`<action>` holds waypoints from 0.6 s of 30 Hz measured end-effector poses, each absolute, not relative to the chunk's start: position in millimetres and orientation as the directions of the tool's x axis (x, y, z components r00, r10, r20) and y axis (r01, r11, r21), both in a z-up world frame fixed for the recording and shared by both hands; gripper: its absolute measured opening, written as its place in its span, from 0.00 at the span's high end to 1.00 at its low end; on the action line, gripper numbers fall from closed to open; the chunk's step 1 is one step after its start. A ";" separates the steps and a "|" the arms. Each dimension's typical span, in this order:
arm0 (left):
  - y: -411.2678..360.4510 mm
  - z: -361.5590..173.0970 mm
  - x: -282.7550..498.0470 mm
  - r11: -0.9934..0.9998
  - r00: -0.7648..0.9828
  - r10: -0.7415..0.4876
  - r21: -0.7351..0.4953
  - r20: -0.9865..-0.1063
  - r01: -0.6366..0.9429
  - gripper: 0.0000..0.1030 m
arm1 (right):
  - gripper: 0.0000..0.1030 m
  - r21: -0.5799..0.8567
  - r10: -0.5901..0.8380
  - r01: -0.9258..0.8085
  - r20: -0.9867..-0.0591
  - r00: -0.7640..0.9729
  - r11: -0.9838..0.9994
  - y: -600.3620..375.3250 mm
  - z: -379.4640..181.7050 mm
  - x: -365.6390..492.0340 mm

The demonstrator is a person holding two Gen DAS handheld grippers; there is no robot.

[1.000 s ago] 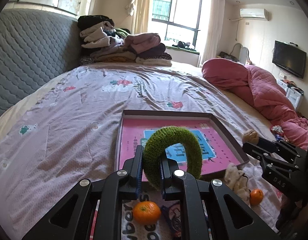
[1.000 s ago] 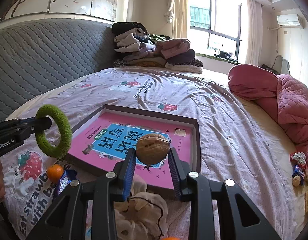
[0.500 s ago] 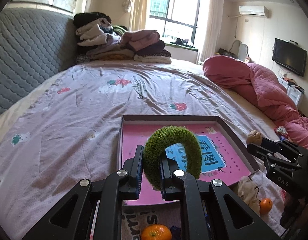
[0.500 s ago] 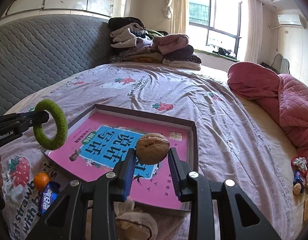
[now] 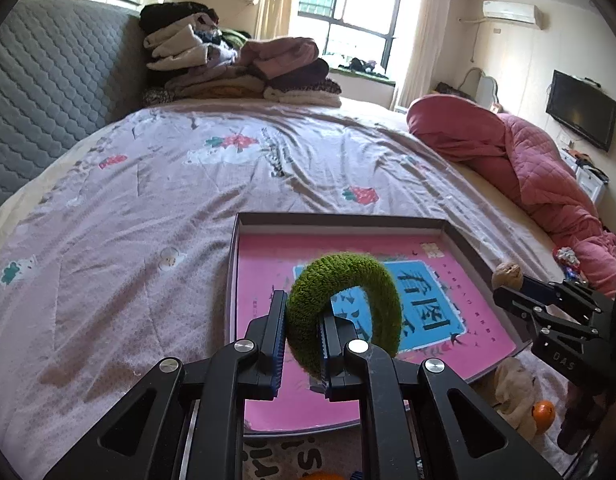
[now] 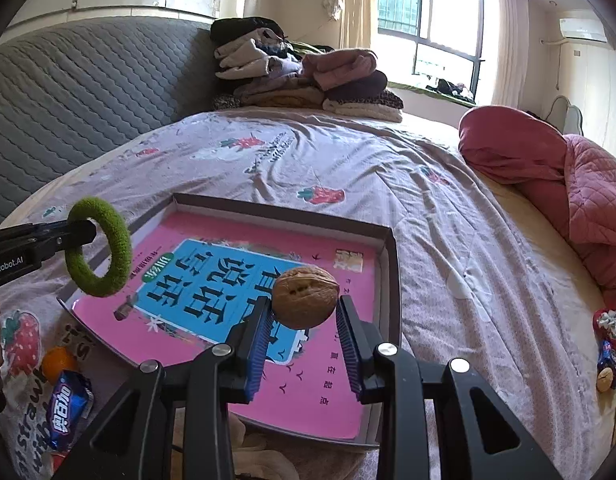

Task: Organize objects
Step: 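Carry the green ring and the walnut over the pink book box with both tools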

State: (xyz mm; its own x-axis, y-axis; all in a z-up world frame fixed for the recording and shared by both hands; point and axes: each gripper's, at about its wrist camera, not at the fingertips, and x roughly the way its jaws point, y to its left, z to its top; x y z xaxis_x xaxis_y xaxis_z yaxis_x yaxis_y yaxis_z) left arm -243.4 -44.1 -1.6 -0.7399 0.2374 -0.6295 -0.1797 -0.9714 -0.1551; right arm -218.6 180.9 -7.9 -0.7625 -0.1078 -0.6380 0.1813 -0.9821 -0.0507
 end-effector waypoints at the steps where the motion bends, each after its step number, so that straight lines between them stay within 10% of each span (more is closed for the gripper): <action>1: -43.2 -3.9 -245.0 -0.972 -0.734 0.237 -0.153 -0.636 -0.181 0.87 | 0.67 -0.048 -0.107 0.179 -0.641 -0.760 -0.983 181.6 -9.2 -219.6; 18: -34.5 -28.9 -253.9 -0.976 -0.686 0.210 -0.110 -0.696 -0.187 0.87 | 0.67 -0.025 -0.116 0.195 -0.726 -0.677 -0.980 182.4 -30.5 -236.5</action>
State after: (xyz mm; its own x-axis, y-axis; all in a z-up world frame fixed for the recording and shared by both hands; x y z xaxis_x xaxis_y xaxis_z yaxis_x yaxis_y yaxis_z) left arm -253.9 -34.5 -28.9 -0.6862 0.2102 -0.6964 -0.1873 -0.9761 -0.1101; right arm -236.5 182.4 -30.5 -0.6775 -0.1163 -0.7263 0.1951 -0.9805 -0.0250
